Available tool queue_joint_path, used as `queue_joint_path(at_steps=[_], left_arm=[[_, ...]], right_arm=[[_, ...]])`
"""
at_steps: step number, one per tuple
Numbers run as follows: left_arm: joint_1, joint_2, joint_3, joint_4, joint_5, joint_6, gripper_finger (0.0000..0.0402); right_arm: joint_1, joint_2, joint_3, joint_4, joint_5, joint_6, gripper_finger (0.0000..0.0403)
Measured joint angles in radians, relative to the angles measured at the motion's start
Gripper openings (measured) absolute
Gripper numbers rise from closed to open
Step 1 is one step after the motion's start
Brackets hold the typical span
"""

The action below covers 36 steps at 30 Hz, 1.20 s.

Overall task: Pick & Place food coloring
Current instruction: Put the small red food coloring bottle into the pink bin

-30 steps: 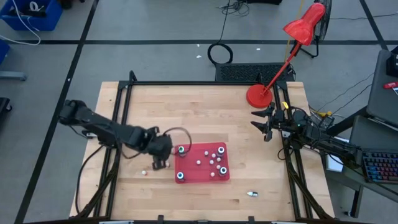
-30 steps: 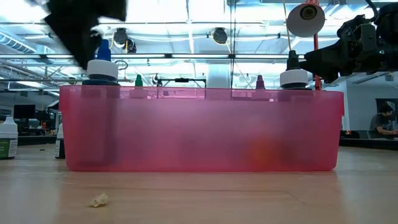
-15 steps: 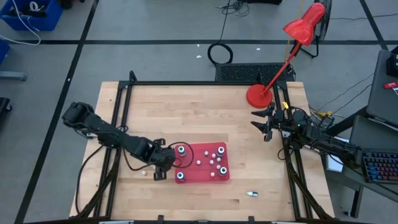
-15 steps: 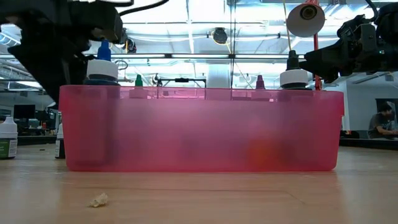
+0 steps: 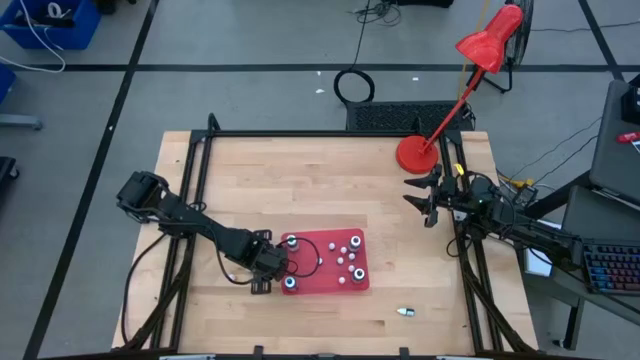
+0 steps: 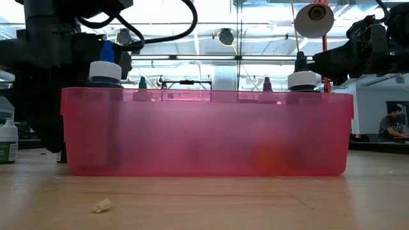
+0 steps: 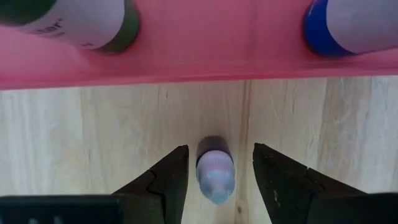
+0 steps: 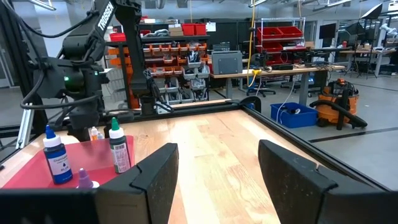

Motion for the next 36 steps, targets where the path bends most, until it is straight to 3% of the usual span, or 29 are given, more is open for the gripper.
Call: queue_joint_path(at_steps=[25,28,36], left_arm=[[0.002,-0.001,0.0,-0.013,-0.02,0.018,0.018],[0.002,-0.001,0.0,-0.013,-0.02,0.019,0.0162],[0.008,-0.002,0.0,-0.013,-0.012,0.046,0.0069]], right_arm=[[0.0,0.0,0.0,0.0,0.0,0.0,0.021],[0.0,0.0,0.0,0.0,0.0,0.0,0.021],[0.0,0.0,-0.001,0.0,0.0,0.0,0.021]])
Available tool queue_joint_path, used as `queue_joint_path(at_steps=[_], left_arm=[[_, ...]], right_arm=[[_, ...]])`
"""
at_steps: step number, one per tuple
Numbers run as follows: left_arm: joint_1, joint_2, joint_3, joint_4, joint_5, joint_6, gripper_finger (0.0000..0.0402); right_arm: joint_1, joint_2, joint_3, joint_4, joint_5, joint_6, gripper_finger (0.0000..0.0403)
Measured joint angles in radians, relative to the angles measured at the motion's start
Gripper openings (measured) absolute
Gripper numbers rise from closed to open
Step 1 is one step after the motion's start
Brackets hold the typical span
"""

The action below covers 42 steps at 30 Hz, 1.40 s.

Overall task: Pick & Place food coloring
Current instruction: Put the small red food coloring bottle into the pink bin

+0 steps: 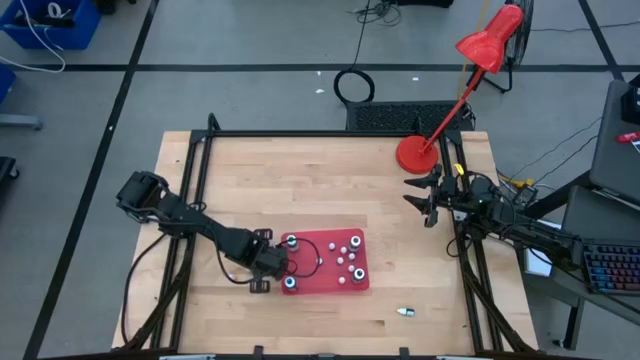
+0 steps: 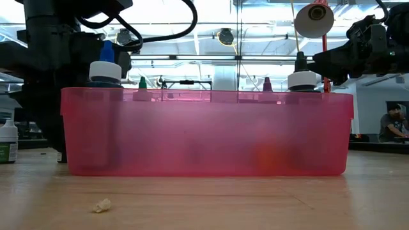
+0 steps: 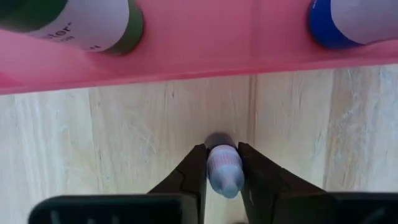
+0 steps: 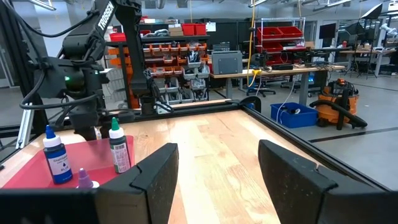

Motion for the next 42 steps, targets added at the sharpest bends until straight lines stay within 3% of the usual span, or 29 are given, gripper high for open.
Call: queue_joint_path(at_steps=[6,13,17,22,28,34,42], left_arm=[[0.021,-0.003,0.067,-0.145,0.034,-0.006,0.0069],[0.008,-0.005,0.342,-0.484,-0.073,0.045,0.0069],[0.012,-0.005,0.516,-0.593,-0.151,0.085,0.0069],[0.039,0.03,0.695,-0.61,-0.168,0.221,0.0069],[0.081,0.209,0.846,-0.639,-0.168,0.39,0.0069],[0.089,0.383,0.89,-0.605,-0.143,0.519,0.0069],[0.093,0.479,0.89,-0.552,-0.034,0.528,0.0069]], right_arm=[[0.0,0.0,0.0,0.0,0.0,0.0,0.021],[0.0,0.0,0.0,0.0,0.0,0.0,0.021],[0.0,0.0,0.0,0.0,0.0,0.0,0.021],[0.0,0.0,0.0,0.0,0.0,0.0,0.021],[0.0,0.0,0.0,0.0,0.0,0.0,0.021],[0.0,0.0,0.001,0.0,0.0,0.0,0.021],[0.0,0.0,0.001,0.0,0.0,0.0,0.021]])
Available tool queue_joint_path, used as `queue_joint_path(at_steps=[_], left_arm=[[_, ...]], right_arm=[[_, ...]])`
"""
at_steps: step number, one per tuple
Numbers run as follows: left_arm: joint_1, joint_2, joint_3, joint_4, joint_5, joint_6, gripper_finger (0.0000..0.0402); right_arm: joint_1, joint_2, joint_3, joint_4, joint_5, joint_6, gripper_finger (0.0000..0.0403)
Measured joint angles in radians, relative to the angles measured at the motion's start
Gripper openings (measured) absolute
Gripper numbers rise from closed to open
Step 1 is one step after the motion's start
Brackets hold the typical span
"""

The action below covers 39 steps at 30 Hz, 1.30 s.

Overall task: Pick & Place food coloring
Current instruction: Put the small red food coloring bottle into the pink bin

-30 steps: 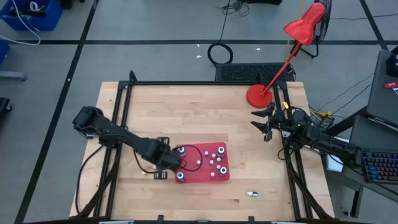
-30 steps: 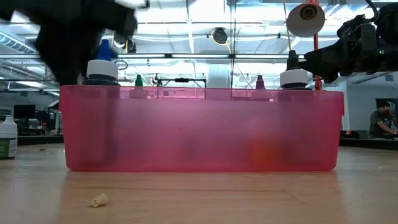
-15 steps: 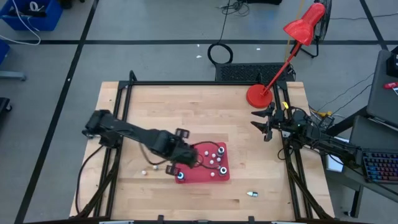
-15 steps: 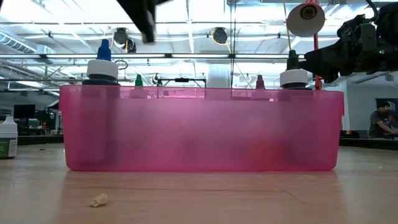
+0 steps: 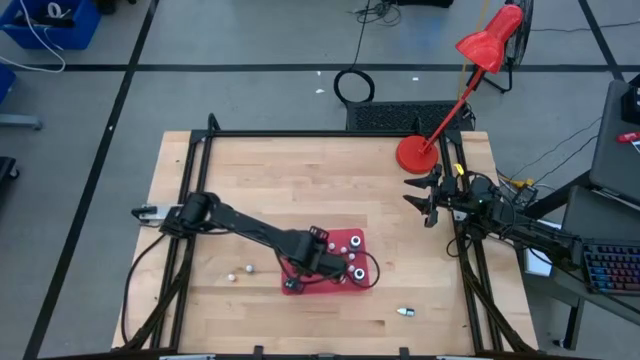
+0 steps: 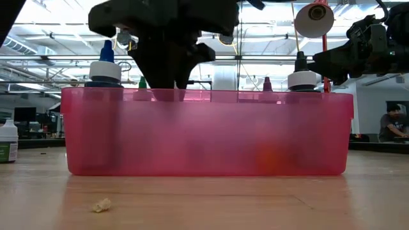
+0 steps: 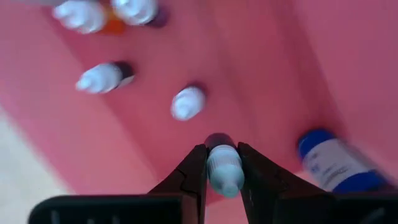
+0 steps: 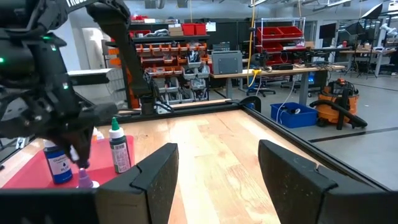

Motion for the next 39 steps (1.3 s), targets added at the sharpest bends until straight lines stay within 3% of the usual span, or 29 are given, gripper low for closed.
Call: queue_joint_path(at_steps=[23,29,39], left_arm=[[0.023,0.006,-0.158,0.217,0.188,-0.009,0.0069],[0.022,0.005,-0.165,0.222,0.192,-0.024,0.0069],[0.022,0.004,-0.165,0.224,0.186,-0.036,0.0162]], right_arm=[[0.0,0.0,0.0,0.0,0.0,0.0,0.021],[0.0,0.0,0.0,0.0,0.0,0.0,0.021],[0.0,0.0,0.0,0.0,0.0,0.0,0.021]])
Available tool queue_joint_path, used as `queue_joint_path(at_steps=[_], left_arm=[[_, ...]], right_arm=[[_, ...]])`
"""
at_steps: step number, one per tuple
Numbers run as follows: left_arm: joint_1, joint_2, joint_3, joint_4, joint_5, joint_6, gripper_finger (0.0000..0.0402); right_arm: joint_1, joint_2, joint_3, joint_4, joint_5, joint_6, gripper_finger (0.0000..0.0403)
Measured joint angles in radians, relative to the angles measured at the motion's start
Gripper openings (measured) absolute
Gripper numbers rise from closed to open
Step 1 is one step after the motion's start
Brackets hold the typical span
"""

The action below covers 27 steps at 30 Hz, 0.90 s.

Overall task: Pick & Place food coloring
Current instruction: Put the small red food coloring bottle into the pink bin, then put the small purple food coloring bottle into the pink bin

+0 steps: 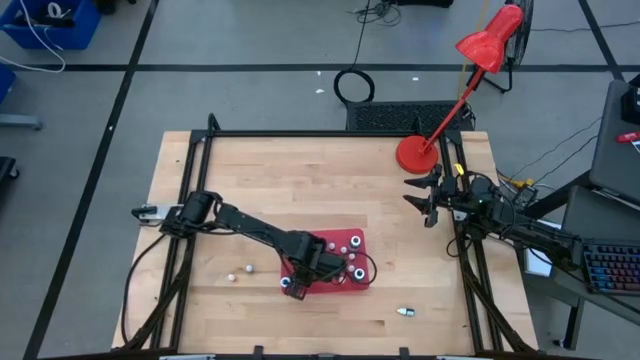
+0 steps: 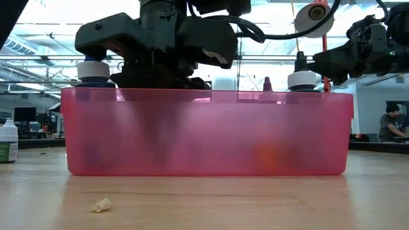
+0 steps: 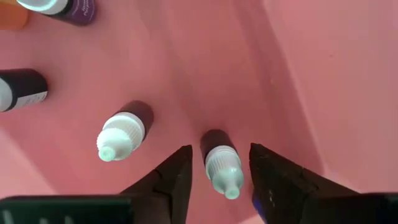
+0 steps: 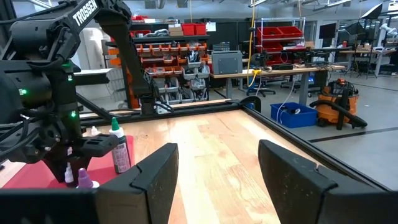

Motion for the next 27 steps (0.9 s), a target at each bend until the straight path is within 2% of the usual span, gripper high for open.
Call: queue_joint_path(at_steps=[8,14,18,22,27], left_arm=[[0.009,-0.006,0.039,-0.028,-0.021,-0.014,0.0169],[0.025,-0.084,0.078,-0.024,-0.074,-0.013,0.017],[0.035,-0.164,0.077,-0.066,-0.099,-0.05,0.017],[0.028,-0.262,0.058,-0.157,-0.094,-0.151,0.017],[-0.038,-0.432,-0.076,-0.185,-0.169,-0.314,0.017]], right_arm=[[0.0,0.0,-0.001,0.0,0.0,0.0,0.021],[0.0,0.0,-0.001,0.0,0.0,0.0,0.021],[0.0,0.0,-0.001,0.0,0.0,0.0,0.021],[0.0,0.0,-0.001,0.0,0.0,0.0,0.021],[0.0,0.0,-0.001,0.001,0.0,0.0,0.021]])
